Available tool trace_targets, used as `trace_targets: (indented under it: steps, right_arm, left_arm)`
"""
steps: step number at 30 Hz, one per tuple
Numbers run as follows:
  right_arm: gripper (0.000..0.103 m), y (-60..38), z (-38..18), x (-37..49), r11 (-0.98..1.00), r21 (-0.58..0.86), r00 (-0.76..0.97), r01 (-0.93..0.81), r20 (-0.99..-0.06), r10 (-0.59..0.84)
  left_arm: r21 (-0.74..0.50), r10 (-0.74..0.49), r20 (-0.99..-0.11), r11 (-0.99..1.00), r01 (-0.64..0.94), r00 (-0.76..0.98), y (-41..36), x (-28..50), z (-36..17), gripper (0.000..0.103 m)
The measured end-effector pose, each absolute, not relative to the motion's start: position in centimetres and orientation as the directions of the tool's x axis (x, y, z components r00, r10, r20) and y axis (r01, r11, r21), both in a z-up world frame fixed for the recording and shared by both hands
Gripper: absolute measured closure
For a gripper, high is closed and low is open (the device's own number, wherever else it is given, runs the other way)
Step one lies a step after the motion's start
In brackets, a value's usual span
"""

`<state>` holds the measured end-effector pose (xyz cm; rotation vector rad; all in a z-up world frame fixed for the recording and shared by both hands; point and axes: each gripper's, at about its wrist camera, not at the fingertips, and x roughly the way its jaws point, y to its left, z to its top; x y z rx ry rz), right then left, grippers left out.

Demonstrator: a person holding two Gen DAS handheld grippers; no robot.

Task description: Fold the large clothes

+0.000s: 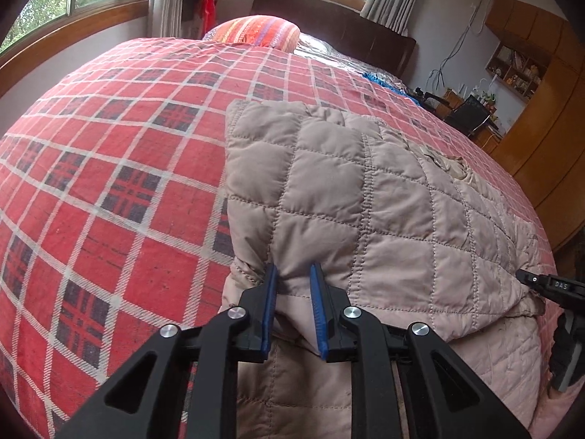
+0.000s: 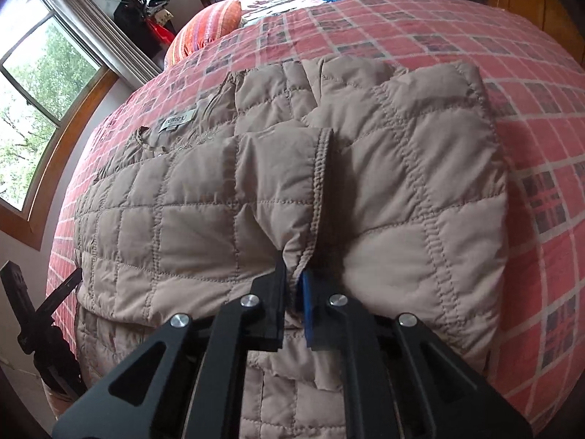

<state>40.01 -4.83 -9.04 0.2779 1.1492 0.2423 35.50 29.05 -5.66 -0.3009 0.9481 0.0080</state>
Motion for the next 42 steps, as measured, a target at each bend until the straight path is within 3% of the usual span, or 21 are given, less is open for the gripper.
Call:
trace_targets:
  steps: [2,6,12,20,29,34,36,40,42]
  right_arm:
    - [0.095,-4.7,-8.7,39.9,0.943,0.328,0.394,-0.058,-0.860,0.323]
    - [0.079,-5.5,-6.3,39.0,0.952,0.303,0.437,-0.034,-0.852,0.287]
    - [0.079,-3.4,-3.0,37.0,0.941,0.307,0.464,-0.145,-0.819,0.338]
    - [0.082,0.6,-7.0,38.1,0.948,0.259,0.355,-0.186,-0.882,0.311]
    - [0.085,0.9,-8.8,38.5,0.951,0.251,0.357,-0.182,-0.884,0.302]
    - [0.077,0.3,-7.0,36.9,0.933,0.280,0.378,-0.224,-0.858,0.348]
    - [0.068,-0.2,-5.3,35.1,0.924,0.271,0.400,-0.271,-0.841,0.364]
    - [0.063,-1.8,-3.4,30.5,0.920,0.228,0.419,-0.318,-0.837,0.353]
    - [0.057,-2.9,-3.2,28.0,0.915,0.236,0.408,-0.327,-0.838,0.362]
  left_arm:
    - [-0.262,-0.133,-0.797,0.955,-0.140,0.589,29.3,35.3,-5.6,0.084]
    - [-0.283,-0.124,-0.778,0.945,-0.167,0.616,29.9,34.0,-2.9,0.084]
    - [-0.265,-0.149,-0.743,0.961,-0.082,0.653,25.9,32.5,0.3,0.083]
    - [-0.182,-0.137,-0.815,0.983,-0.024,0.563,22.5,34.8,-4.9,0.083]
    - [-0.185,-0.155,-0.810,0.983,0.004,0.565,22.7,34.9,-6.2,0.082]
    - [-0.181,-0.152,-0.830,0.984,-0.002,0.537,23.1,34.1,-4.6,0.082]
    - [-0.168,-0.143,-0.825,0.986,0.003,0.547,23.7,32.2,-2.9,0.075]
    - [-0.130,-0.102,-0.807,0.991,-0.006,0.581,25.9,27.1,-0.1,0.065]
    - [-0.113,-0.079,-0.806,0.993,-0.022,0.586,27.1,24.1,0.4,0.054]
